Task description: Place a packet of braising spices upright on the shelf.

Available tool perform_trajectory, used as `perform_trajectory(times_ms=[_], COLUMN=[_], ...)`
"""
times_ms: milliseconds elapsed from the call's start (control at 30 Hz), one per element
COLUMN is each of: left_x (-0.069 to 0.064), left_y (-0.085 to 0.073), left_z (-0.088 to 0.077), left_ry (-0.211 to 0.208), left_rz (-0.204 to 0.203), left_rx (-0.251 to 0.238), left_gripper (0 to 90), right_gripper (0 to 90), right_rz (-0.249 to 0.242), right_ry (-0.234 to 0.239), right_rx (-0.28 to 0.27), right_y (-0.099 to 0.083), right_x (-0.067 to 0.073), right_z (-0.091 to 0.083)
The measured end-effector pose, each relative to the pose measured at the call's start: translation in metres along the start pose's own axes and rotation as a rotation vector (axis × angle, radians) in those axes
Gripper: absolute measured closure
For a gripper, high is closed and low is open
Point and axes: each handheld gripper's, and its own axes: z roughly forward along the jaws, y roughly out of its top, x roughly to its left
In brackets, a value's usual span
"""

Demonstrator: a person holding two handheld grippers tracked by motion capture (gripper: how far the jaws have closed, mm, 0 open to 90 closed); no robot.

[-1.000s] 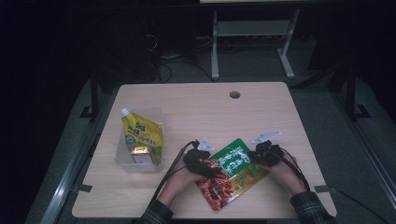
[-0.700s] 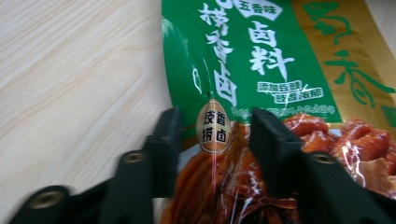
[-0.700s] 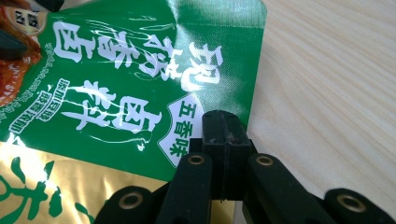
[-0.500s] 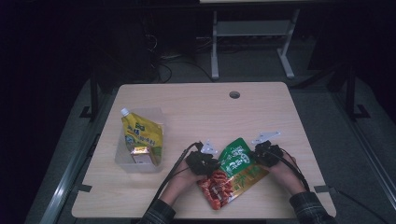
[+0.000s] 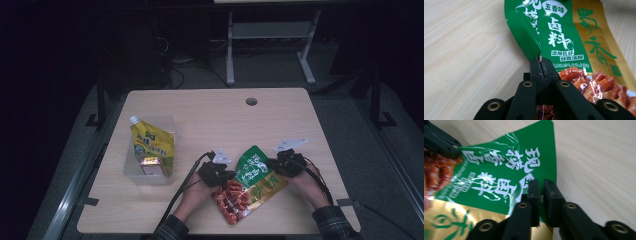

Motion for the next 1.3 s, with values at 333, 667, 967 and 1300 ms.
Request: perform_trajectory(times_ms=[333,667,967,1300], left_x=[0.019,0.028,0.02,0.015], left_y=[0.007,0.024,0.031,0.028], left_z=[-0.029,-0.063,-0.076,-0.068], left_ry=[0.083,0.128,0.083,0.046], left_rz=[-0.091,-0.14,-0.153,-0.177], left_rx=[-0.11,-0.283,-0.357,-0.375], left_gripper=[89.6,89.8,89.8,89.8], right_gripper=[51.4,38.5,30.6,56.3], right_rz=[0.037,0.078,0.129,0.176], right_ry=[0.061,0.152,0.279,0.355], right_rx=[-0.132,-0.127,-0.225,-0.367], right_y=[0.0,-0.017,-0.013,-0.003], right_x=[0.012,0.025,0.031,0.028], right_z=[-0.029,-0.025,-0.01,-0.004])
